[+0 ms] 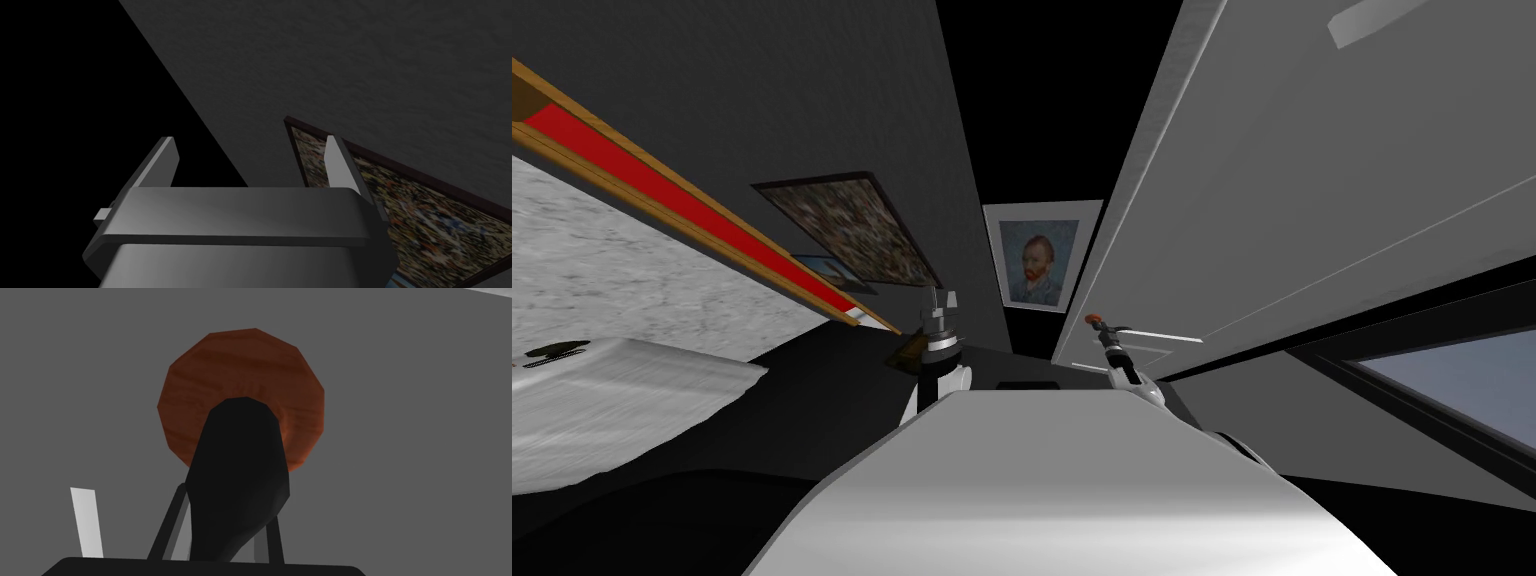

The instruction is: Pull the door open

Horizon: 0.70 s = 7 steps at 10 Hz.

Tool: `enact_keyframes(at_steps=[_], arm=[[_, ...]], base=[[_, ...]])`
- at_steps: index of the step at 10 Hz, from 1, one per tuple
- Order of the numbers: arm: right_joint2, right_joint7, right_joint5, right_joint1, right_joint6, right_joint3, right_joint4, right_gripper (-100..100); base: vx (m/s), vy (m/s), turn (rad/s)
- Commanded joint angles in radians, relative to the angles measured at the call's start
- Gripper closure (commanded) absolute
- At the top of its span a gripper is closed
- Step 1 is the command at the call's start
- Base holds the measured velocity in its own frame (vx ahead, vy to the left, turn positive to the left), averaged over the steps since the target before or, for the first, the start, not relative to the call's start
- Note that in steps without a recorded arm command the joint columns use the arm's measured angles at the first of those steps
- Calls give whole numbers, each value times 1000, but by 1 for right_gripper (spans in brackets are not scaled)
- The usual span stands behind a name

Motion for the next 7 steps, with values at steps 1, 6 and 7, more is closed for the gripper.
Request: enact_keyframes(at_steps=[1,6,7], arm=[[1,1,1,0,-2,2,-1,100],[-17,-23,9,17,-15,22,-5,100],[-25,-34,12,23,-23,32,-8,100]], base=[[-17,9,-1],[-63,-19,43],[-191,-59,104]])
